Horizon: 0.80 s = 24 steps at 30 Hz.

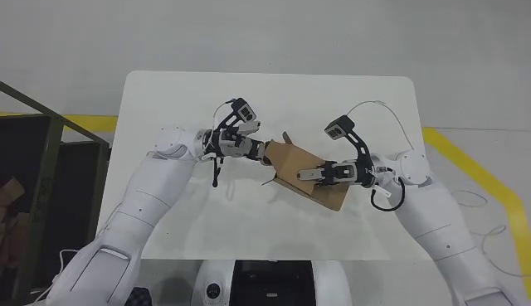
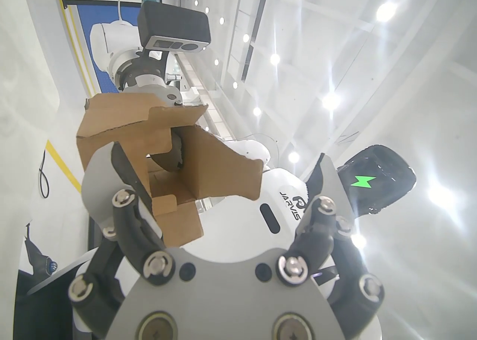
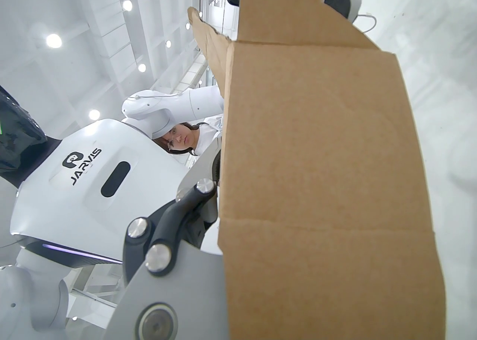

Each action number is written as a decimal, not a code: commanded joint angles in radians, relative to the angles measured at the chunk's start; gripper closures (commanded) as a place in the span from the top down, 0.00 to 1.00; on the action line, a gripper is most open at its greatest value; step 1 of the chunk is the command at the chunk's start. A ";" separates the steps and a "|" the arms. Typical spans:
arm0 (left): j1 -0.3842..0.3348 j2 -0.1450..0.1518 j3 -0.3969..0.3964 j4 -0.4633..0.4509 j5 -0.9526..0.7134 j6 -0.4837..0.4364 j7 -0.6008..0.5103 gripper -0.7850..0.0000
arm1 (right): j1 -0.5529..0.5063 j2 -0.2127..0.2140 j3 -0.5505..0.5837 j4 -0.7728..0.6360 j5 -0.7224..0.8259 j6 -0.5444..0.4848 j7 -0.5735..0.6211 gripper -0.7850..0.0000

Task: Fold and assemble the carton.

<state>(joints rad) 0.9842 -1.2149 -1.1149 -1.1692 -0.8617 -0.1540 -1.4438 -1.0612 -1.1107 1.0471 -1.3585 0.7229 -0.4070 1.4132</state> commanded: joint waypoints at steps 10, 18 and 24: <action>0.026 0.004 -0.012 -0.043 -0.002 0.003 -0.002 1.00 | -0.008 0.007 0.014 0.001 0.005 -0.010 -0.010 0.00; 0.055 0.014 -0.045 -0.067 0.008 0.006 0.010 1.00 | -0.018 0.010 0.054 0.045 0.048 -0.047 -0.048 0.00; 0.067 0.016 -0.044 -0.085 0.011 0.019 0.011 1.00 | -0.024 0.011 0.083 0.079 0.064 -0.075 -0.078 0.00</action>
<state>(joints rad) 1.0506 -1.1990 -1.1602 -1.2505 -0.8509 -0.1376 -1.4328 -1.0848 -1.0994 1.1261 -1.2874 0.7905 -0.4765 1.3432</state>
